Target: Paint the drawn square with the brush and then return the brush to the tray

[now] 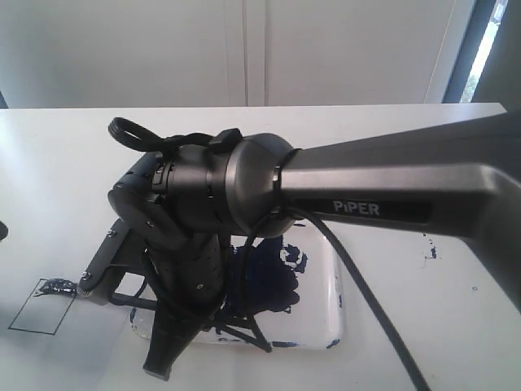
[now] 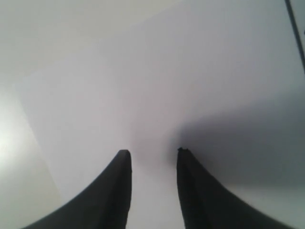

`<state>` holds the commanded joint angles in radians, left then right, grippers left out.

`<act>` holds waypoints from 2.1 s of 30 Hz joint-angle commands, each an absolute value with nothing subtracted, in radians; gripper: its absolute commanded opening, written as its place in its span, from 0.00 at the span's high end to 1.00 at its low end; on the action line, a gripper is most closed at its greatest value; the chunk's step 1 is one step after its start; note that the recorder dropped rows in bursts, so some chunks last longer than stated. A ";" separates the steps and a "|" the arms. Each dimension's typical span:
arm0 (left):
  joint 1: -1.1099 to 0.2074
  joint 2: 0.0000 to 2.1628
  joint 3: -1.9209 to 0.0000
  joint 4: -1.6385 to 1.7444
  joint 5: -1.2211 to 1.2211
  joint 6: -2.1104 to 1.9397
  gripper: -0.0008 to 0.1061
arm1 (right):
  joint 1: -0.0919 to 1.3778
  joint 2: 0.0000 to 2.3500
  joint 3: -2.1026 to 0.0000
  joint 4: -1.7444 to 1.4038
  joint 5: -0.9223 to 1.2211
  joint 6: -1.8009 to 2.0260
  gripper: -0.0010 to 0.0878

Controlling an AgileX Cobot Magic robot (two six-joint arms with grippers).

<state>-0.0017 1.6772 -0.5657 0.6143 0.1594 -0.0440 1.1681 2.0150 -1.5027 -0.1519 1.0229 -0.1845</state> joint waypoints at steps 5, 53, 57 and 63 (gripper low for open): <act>-0.002 1.677 -0.566 0.644 0.106 -0.044 0.62 | 1.168 2.015 -1.503 -0.074 1.033 -0.247 0.99; -0.002 1.665 -0.655 0.553 0.262 -0.189 0.62 | 1.202 2.015 -1.503 0.000 1.076 -0.315 0.99; 0.001 1.652 -0.686 0.487 0.277 -0.189 0.62 | 1.202 2.015 -1.503 0.000 1.077 -0.315 0.99; 0.001 1.652 -0.727 0.363 0.265 -0.189 0.72 | 1.202 2.015 -1.503 0.000 1.079 -0.313 0.99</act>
<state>0.0005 1.6523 -0.7267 0.3626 0.2651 -0.1887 1.2024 2.0150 -1.5027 0.0000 1.0795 -0.3131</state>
